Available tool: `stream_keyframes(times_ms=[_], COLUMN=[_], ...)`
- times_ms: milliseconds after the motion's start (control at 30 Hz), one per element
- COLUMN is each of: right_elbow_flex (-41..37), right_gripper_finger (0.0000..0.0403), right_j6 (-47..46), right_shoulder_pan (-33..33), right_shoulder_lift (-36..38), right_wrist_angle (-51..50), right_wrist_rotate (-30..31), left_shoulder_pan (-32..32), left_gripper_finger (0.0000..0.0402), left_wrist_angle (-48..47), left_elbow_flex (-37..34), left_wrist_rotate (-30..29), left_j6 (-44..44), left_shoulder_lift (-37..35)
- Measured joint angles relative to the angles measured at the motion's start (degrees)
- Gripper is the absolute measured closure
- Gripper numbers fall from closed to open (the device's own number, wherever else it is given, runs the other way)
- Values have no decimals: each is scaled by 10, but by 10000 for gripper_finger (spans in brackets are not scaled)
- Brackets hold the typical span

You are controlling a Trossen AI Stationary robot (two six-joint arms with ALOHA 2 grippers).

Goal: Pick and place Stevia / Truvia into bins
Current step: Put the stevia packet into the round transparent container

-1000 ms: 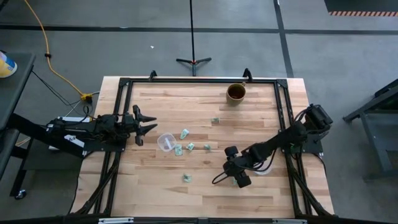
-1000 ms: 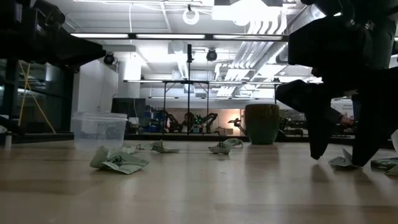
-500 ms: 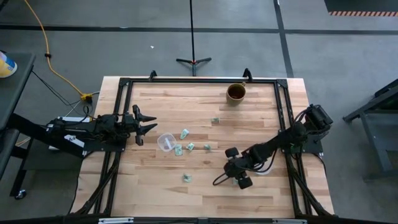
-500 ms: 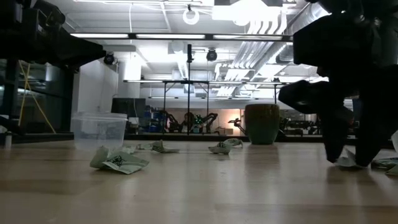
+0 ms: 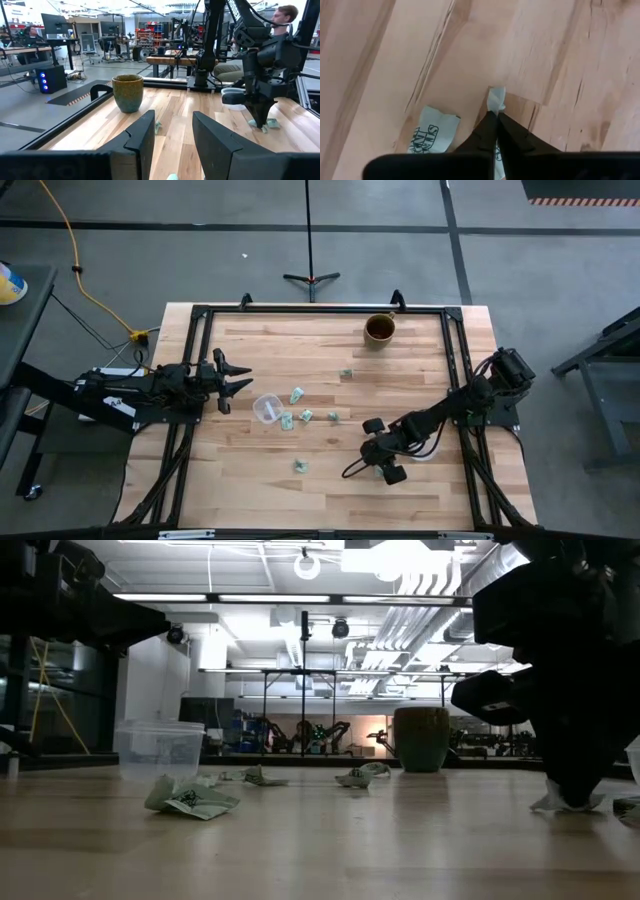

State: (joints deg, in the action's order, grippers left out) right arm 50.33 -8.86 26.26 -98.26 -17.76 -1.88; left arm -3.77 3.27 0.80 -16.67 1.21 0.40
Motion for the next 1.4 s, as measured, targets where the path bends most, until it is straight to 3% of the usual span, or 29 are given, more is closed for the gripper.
stream_keyframes(times_ms=[233,467,700,1033,1233,1400], right_elbow_flex=[36,147,175,173,173,173], right_gripper_finger=[399,400,401,398,369,323], right_j6=[-3,-89,-247,-334,-368,-372], right_shoulder_pan=[0,2,14,51,60,59], right_shoulder_lift=[9,26,27,27,27,27], right_wrist_angle=[-60,-327,-554,-580,-585,-587], right_wrist_rotate=[39,91,66,4,34,52], left_shoulder_pan=[0,0,0,0,0,0], left_gripper_finger=[236,236,236,236,236,236], left_wrist_angle=[0,0,0,0,0,0], left_elbow_flex=[0,0,0,0,0,0], left_wrist_rotate=[0,0,0,-7,-9,-9], left_j6=[0,0,0,0,0,0], left_shoulder_lift=[0,0,0,0,0,0])
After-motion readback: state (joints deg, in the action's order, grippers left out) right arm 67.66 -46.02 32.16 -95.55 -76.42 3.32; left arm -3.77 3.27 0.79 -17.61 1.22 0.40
